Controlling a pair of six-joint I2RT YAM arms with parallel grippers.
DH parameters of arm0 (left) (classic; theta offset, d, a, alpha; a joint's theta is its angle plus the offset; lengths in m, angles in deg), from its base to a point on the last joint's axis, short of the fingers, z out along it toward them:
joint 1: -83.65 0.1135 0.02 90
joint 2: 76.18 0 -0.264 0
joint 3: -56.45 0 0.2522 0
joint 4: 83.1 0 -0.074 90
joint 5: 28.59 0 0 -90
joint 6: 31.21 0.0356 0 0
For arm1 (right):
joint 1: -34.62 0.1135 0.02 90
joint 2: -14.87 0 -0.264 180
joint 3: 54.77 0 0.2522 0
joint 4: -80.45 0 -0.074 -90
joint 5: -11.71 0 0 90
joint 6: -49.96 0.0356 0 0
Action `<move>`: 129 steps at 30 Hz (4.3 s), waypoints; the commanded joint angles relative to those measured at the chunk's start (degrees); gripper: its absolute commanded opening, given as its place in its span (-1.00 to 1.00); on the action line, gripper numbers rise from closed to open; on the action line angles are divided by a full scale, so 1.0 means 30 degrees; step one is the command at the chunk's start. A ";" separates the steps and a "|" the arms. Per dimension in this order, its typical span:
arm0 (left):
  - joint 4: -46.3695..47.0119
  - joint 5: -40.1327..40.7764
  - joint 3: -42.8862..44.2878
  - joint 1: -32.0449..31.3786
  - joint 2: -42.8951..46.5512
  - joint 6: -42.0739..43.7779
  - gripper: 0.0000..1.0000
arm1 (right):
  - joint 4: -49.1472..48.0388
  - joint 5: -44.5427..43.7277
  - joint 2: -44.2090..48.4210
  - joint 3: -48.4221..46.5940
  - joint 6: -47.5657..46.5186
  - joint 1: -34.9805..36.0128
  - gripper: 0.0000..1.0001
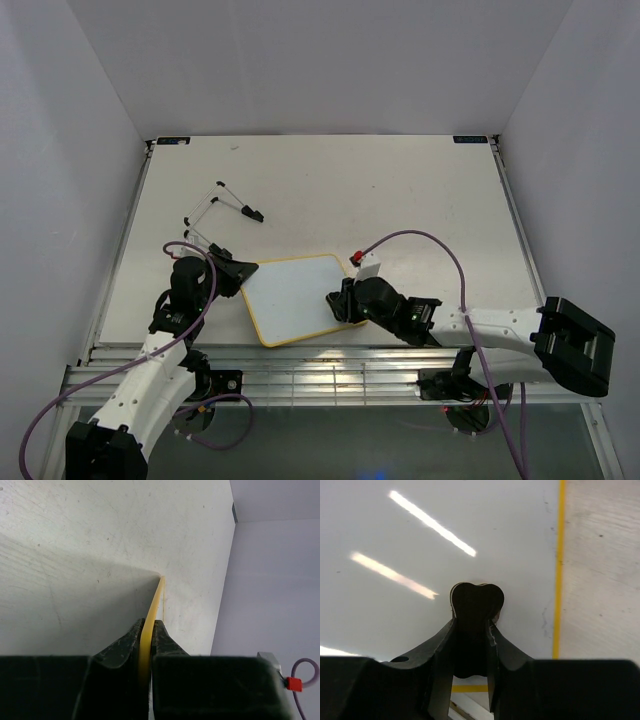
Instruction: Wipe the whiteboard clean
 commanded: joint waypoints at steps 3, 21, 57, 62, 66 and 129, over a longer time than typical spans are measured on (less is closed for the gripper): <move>-0.0894 0.0649 0.0458 0.0012 -0.0445 0.1254 -1.00 | 0.4849 -0.0013 -0.0478 0.1003 -0.1351 -0.1562 -0.36; -0.0220 0.0474 0.0106 -0.0017 -0.0709 0.1049 -1.00 | 0.3207 0.3300 -0.5483 -1.0301 -0.3107 0.3912 -0.38; -0.0662 -0.1078 0.2741 -0.0017 -0.0240 0.3392 -1.00 | 0.4379 0.3382 -0.0277 -0.0552 -0.5215 -0.8031 -0.37; 0.1505 -0.3098 0.2977 0.0012 -0.0269 0.4416 -1.00 | 0.5580 0.4002 0.0987 -0.0873 -0.6886 -1.0903 -0.36; 0.4487 -0.4621 0.3124 -0.0017 -0.0357 0.5061 -1.00 | 0.6459 0.3156 -0.0354 -0.1429 -0.7181 -1.1377 -0.34; 0.9297 -0.0845 0.9311 0.3322 -0.2232 1.8362 -1.00 | 0.9596 0.8453 0.7197 -0.2163 -0.7327 -1.3369 0.75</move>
